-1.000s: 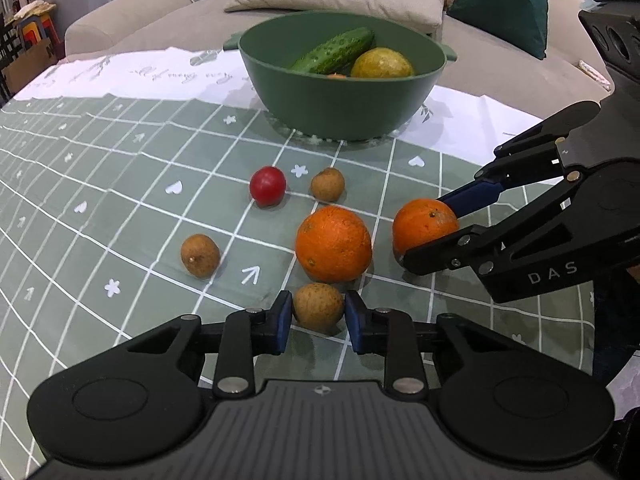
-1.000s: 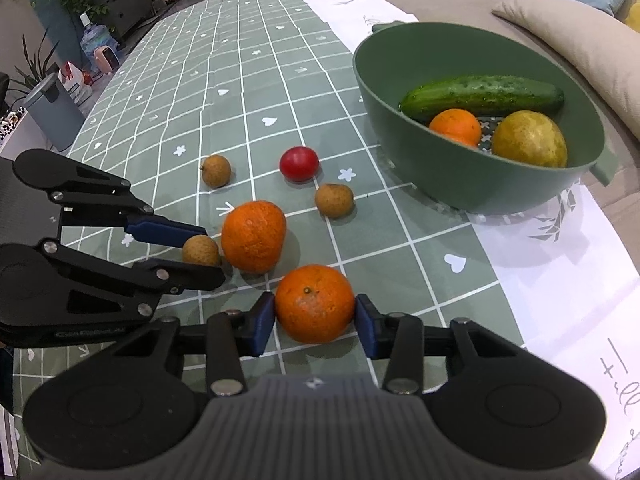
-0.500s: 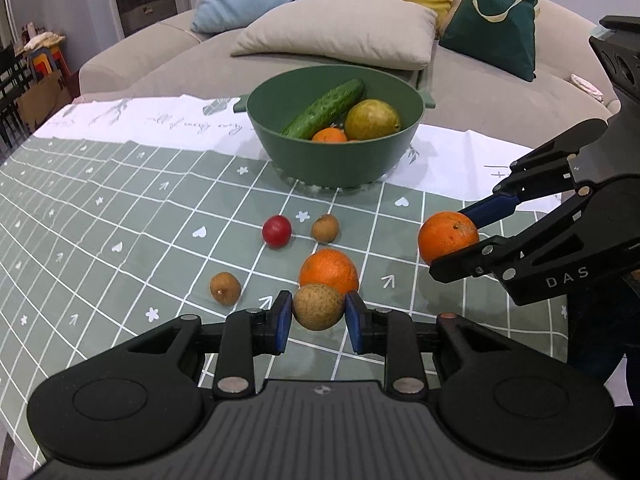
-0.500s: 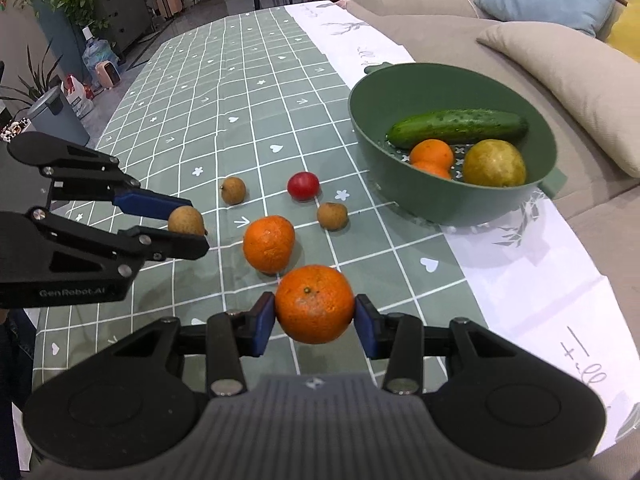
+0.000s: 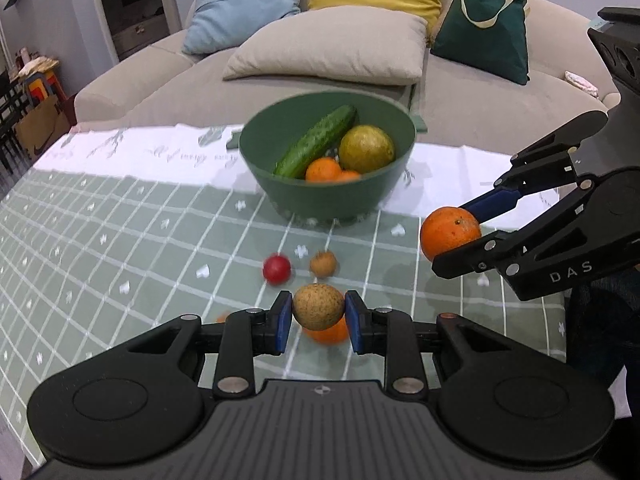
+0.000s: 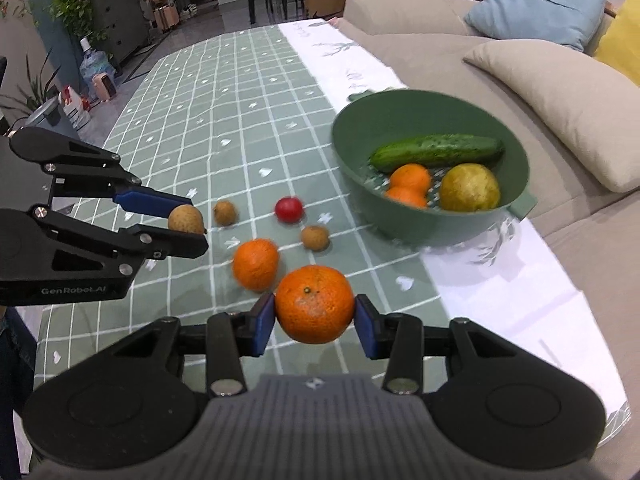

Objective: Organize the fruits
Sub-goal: 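Lift the orange with the right gripper while the left gripper lifts the kiwi toward the colander, then open both grippers to drop the kiwi and orange into the colander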

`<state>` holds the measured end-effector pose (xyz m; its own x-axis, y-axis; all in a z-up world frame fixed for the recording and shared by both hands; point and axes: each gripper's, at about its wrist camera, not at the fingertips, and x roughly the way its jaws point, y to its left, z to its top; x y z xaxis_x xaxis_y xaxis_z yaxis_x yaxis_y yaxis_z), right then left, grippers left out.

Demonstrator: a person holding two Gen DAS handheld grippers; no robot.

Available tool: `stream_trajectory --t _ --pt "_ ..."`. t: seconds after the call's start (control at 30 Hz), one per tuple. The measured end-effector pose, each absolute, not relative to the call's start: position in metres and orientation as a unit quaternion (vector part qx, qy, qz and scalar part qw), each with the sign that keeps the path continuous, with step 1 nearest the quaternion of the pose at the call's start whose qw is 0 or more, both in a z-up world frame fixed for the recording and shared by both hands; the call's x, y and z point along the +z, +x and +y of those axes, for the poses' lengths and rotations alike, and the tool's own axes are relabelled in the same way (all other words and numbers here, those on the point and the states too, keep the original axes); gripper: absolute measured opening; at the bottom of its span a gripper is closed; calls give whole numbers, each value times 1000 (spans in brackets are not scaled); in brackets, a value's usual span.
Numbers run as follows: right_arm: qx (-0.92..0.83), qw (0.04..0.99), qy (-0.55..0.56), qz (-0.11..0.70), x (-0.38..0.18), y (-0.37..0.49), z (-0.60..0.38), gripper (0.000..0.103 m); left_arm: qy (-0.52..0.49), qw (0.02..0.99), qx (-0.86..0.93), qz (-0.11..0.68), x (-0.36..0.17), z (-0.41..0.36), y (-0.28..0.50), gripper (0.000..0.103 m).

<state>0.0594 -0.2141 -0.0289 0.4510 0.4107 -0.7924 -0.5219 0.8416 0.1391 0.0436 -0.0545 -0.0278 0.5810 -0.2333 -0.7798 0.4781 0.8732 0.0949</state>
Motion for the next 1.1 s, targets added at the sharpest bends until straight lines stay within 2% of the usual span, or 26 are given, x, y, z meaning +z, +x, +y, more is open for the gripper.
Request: stream_trajectory --t 0.47,1.1 --pt "257 874 -85 404 10 132 -233 39 227 867 -233 377 -4 -95 126 32" --pt "249 858 -107 436 -37 187 -227 39 271 831 -254 414 -53 -124 185 32"
